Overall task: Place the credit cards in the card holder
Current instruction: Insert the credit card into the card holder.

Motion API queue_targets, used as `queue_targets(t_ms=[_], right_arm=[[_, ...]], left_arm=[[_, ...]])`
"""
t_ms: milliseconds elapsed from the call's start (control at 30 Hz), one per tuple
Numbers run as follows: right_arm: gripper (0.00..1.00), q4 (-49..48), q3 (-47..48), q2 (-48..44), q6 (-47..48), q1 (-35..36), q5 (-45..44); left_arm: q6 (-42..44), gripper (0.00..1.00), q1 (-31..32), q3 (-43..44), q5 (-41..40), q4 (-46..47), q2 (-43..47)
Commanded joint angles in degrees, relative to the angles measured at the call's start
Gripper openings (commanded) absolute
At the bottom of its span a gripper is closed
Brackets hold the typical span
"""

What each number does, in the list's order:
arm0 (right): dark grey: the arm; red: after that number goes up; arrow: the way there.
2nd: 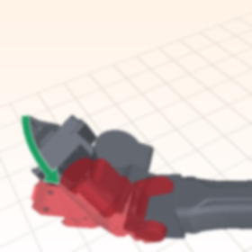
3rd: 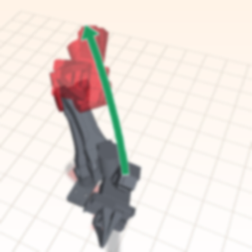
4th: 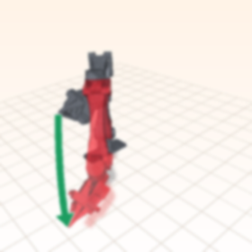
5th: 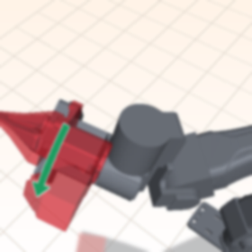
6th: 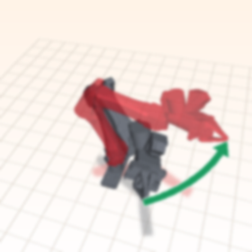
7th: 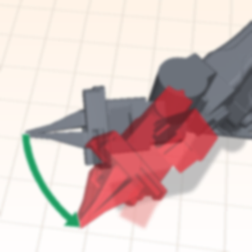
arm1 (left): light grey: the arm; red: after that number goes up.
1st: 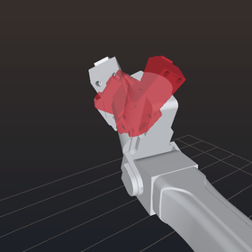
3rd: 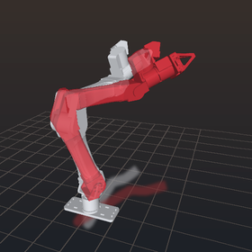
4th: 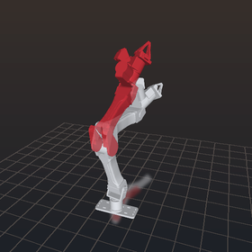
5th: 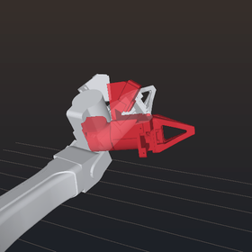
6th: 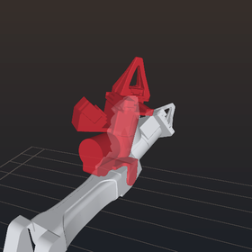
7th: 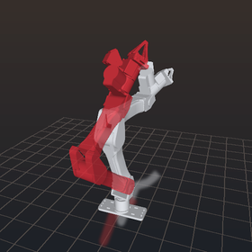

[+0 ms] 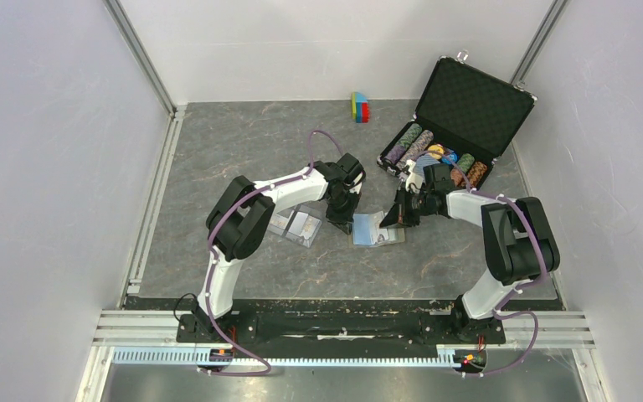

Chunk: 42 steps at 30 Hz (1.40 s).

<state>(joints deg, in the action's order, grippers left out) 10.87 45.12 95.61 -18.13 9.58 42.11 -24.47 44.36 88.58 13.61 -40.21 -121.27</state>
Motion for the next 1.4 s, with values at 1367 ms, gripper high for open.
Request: queue_targets(t_ms=[1367], right_arm=[[0.28, -4.2, -4.4, -3.0, -1.4, 3.3, -7.1]], left_arm=[[2.7, 0.02, 0.9, 0.1, 0.8, -1.8, -3.4]])
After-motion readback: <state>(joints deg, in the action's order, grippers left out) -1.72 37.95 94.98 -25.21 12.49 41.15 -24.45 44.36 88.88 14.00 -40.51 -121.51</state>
